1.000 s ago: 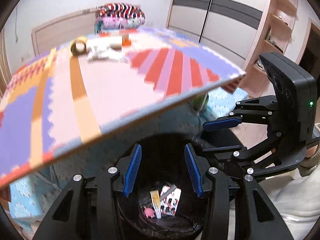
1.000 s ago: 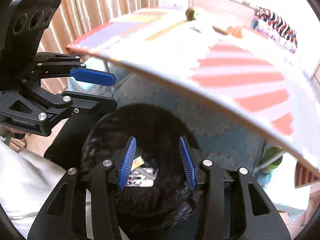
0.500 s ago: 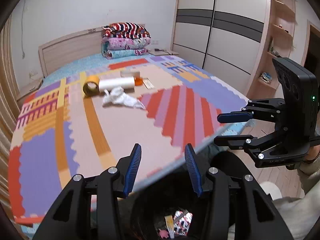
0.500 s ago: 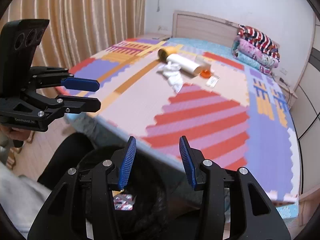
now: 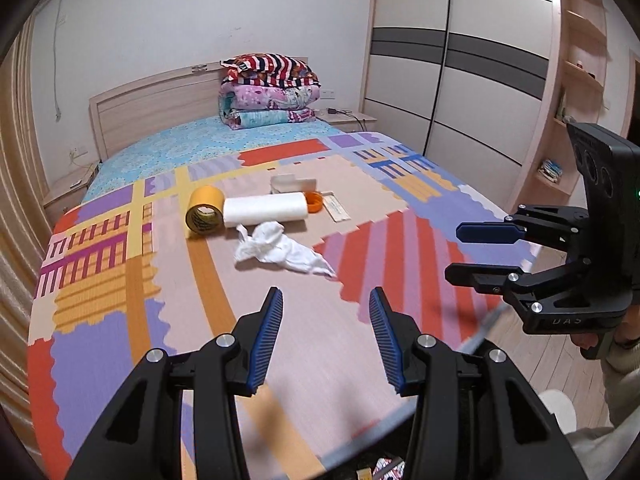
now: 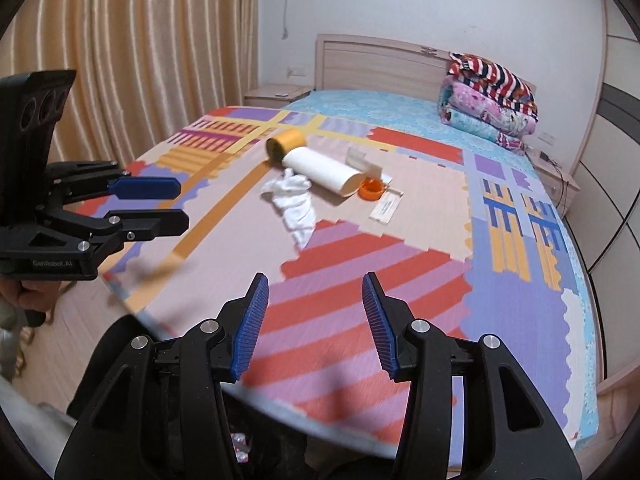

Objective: Collect trash
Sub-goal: 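Grasp the white tissue with the left tool while the right tool grasps the white card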

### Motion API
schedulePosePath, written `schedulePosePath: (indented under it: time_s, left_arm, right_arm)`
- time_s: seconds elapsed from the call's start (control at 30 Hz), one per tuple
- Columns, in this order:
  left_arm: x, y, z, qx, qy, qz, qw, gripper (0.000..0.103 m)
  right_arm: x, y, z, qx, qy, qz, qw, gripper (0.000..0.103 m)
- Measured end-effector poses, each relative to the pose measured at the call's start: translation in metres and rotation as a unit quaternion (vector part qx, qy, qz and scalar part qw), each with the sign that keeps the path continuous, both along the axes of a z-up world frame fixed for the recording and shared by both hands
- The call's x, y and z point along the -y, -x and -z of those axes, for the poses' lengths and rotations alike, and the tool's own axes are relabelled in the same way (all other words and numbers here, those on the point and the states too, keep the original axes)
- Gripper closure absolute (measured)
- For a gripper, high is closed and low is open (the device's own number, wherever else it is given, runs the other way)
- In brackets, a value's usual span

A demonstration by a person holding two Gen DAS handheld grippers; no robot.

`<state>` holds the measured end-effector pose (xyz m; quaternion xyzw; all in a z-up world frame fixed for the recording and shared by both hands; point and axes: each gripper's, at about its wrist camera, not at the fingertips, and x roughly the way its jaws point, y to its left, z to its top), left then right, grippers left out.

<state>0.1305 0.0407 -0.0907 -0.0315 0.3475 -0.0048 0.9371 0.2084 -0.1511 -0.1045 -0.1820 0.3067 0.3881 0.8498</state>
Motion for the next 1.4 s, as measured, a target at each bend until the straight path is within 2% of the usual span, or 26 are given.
schedulePosePath:
  time_s: [0.23,0.37,0.53,0.83,0.97,1.13,1.23,1.3,1.33,1.4]
  left_arm:
    - [-0.024,-0.035,0.009,-0.012,0.014,-0.019,0.9996,0.06]
    - [-0.04,-0.055,0.015,-0.021,0.024,-0.034,0.9989,0.06]
    - [-0.053,-0.077,0.025,-0.029,0.013,-0.043,0.9986,0.06]
    - [-0.068,-0.107,0.048,-0.053,0.025,-0.048,0.9971,0.06]
    - [-0.071,-0.115,0.057,-0.063,0.033,-0.053,0.9961,0.06]
    - [-0.07,-0.124,0.068,-0.075,0.039,-0.054,0.995,0.06]
    - [-0.069,-0.126,0.069,-0.07,0.034,-0.055,0.9954,0.06]
    - [-0.068,-0.127,0.069,-0.068,0.031,-0.056,0.9956,0.06]
    - [-0.067,-0.128,0.069,-0.068,0.027,-0.056,0.9957,0.06]
    - [-0.064,-0.127,0.069,-0.068,0.032,-0.045,0.9962,0.074]
  right_arm:
    - [-0.016,-0.037,0.0,0.005,0.005,0.028,1.0,0.053]
    - [-0.026,-0.064,0.005,-0.01,0.001,0.038,0.999,0.053]
    - [-0.042,-0.088,0.014,-0.021,0.006,0.046,0.999,0.053]
    - [-0.068,-0.131,0.031,-0.044,0.016,0.071,0.996,0.053]
    - [-0.075,-0.145,0.041,-0.04,0.032,0.089,0.995,0.053]
    - [-0.077,-0.157,0.051,-0.057,0.036,0.102,0.992,0.053]
    - [-0.079,-0.158,0.052,-0.052,0.038,0.103,0.993,0.053]
    - [-0.079,-0.157,0.052,-0.043,0.044,0.106,0.992,0.059]
    - [-0.078,-0.156,0.053,-0.04,0.045,0.106,0.993,0.06]
    - [-0.076,-0.157,0.052,-0.04,0.042,0.107,0.993,0.068]
